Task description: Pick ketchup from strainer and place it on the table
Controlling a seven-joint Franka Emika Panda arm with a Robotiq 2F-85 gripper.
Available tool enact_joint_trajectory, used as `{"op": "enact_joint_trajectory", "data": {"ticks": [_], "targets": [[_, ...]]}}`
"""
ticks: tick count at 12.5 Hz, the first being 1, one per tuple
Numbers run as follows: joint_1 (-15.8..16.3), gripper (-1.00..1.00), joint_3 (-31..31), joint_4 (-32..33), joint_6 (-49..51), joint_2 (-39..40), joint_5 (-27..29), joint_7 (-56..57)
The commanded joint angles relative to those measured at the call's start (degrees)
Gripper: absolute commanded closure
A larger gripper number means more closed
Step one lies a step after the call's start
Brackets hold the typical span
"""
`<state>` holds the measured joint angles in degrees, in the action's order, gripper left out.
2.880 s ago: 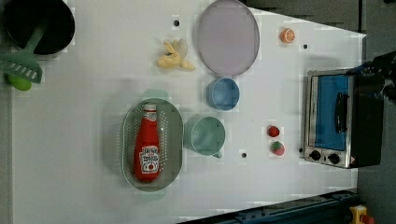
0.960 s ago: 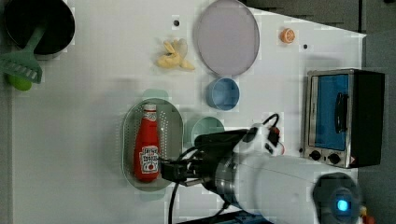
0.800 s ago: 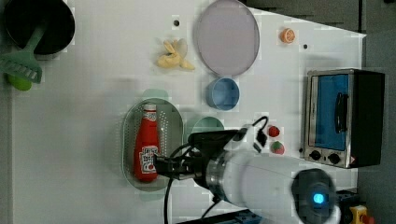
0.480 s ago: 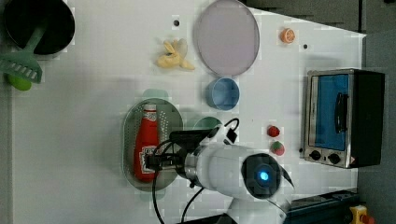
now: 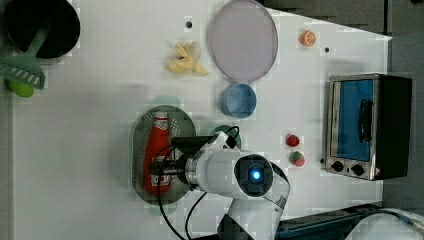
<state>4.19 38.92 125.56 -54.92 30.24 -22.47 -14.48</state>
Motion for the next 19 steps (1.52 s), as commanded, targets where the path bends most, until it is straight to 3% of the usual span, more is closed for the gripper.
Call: {"op": "enact_joint_trajectory", "data": {"ticks": [1, 4, 7, 10, 14, 19], "targets": [[1.05, -1.0, -0.44, -1.76, -1.51, 1.6, -2.16, -6.43], [2.4, -0.91, -2.24, -2.81, -1.9, 3.97, -2.63, -6.46], [3.14, -0.21, -2.69, -3.16, -2.69, 4.2, -2.72, -6.46], [1.89, -0.21, -0.78, -2.72, 2.14, 0.68, -1.41, -6.43], [-3.19, -0.21, 7.19, -4.01, 7.53, -7.93, 12.4, -5.58], [-6.79, -0.21, 10.41, -11.55, 21.61, -16.63, 18.75, 1.66]]}}
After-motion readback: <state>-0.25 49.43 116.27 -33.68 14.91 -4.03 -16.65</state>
